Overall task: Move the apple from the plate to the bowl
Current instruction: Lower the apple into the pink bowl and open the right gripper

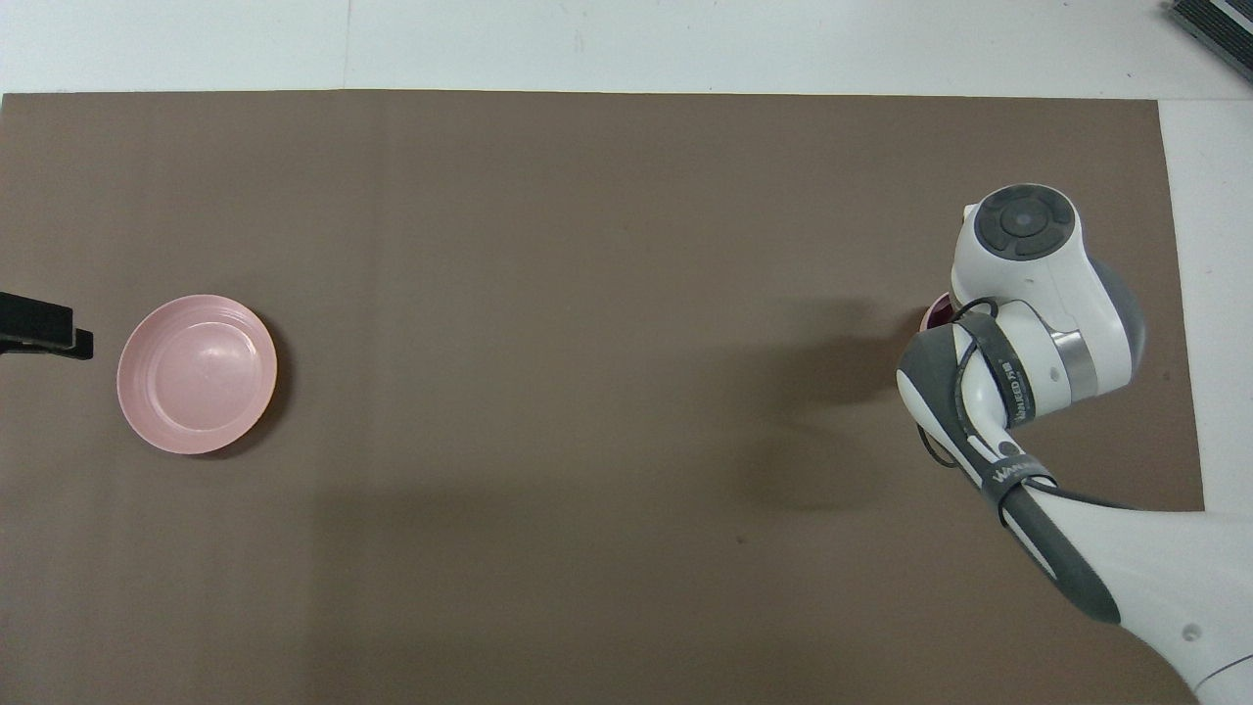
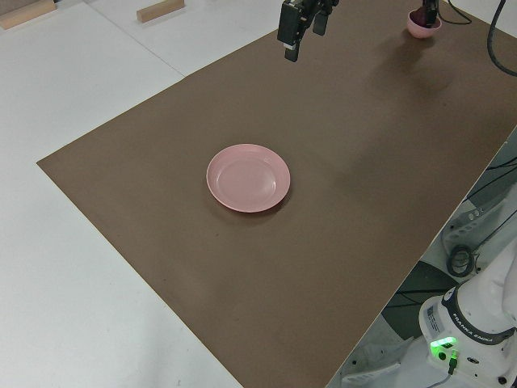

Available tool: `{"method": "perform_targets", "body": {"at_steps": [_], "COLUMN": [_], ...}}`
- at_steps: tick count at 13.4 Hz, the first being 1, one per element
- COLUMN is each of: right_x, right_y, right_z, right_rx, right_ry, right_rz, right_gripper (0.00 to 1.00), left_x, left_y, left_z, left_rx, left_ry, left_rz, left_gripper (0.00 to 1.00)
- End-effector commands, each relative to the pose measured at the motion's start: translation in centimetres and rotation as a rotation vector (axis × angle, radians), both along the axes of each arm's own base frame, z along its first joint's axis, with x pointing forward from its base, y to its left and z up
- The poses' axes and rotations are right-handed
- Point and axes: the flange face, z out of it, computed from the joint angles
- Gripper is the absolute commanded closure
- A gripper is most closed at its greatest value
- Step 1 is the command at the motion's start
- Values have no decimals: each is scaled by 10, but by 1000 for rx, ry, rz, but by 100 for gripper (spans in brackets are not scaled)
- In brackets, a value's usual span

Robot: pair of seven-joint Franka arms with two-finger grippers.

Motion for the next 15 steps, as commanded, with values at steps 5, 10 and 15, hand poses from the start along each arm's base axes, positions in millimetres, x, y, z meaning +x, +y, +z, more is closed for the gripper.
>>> {"method": "perform_targets", "body": {"at_steps": [5,10,15], "right_x": [-2,-3,-22], "right_y": [-4,-2,7], "right_z": [9,62,138], "right_rx": [28,138,208], "right_ry": [-14,-101,-224], "right_rz": [3,-103,-490], "right_gripper": [0,0,0], "left_x": [0,-2,-3], "left_y": [-5,-9,-7], "left_z": [16,23,24], "left_rx": [59,50,42], "left_ry": [-13,1,3], "left_rz": [-117,-119,-112], "left_gripper": [0,0,0]}}
